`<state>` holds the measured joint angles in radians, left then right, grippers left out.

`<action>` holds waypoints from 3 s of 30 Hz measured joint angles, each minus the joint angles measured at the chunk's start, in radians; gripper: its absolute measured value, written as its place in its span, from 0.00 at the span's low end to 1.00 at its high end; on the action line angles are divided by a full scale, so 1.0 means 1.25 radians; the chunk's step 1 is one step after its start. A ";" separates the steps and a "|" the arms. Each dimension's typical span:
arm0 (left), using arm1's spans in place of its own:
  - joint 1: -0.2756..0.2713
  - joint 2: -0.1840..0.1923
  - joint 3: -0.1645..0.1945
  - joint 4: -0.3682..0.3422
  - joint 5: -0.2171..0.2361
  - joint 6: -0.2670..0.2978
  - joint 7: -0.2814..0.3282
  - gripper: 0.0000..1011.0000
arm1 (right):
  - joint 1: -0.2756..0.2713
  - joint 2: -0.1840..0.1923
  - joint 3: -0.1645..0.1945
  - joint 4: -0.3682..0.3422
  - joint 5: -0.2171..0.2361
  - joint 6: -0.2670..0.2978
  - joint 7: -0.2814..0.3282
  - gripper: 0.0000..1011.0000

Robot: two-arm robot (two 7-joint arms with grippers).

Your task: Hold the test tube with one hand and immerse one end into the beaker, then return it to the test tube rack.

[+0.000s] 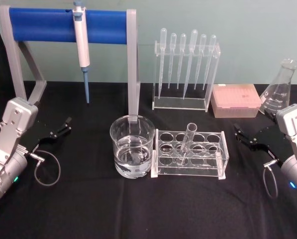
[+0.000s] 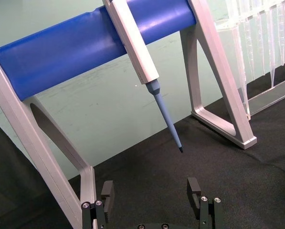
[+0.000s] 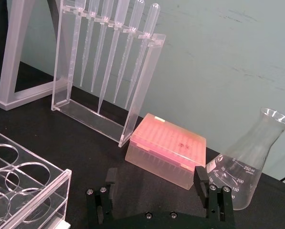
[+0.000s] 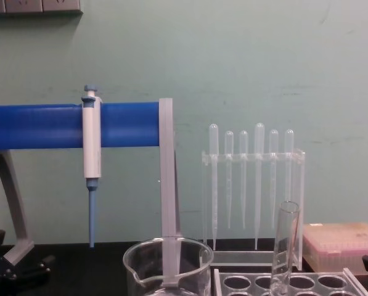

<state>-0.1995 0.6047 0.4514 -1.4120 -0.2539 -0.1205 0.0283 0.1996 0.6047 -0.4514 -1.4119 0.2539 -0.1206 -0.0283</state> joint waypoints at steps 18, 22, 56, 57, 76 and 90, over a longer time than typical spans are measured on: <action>0.000 0.000 0.000 0.000 0.000 0.000 0.000 0.99 | -0.036 0.037 0.062 -0.099 0.051 -0.009 0.048 0.99; 0.000 0.000 0.000 0.000 0.000 0.000 0.000 0.99 | -0.072 0.063 0.096 -0.155 0.088 -0.018 0.078 0.99; 0.000 0.000 0.000 0.000 0.000 0.000 0.000 0.99 | -0.153 0.115 0.072 -0.270 0.162 -0.009 0.429 0.99; 0.000 0.000 0.000 0.000 0.000 0.000 0.000 0.99 | -0.145 0.108 0.069 -0.266 0.159 -0.004 0.431 0.99; 0.000 0.000 0.000 0.000 0.000 0.000 0.000 0.99 | -0.023 -0.025 0.040 -0.176 0.129 0.084 0.434 0.99; 0.000 0.000 0.000 0.000 0.000 0.000 0.000 0.99 | -0.009 -0.046 0.037 -0.174 0.121 0.095 0.434 0.99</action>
<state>-0.1995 0.6047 0.4514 -1.4120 -0.2539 -0.1205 0.0283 0.1882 0.5476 -0.4050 -1.6300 0.4049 -0.0019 0.5145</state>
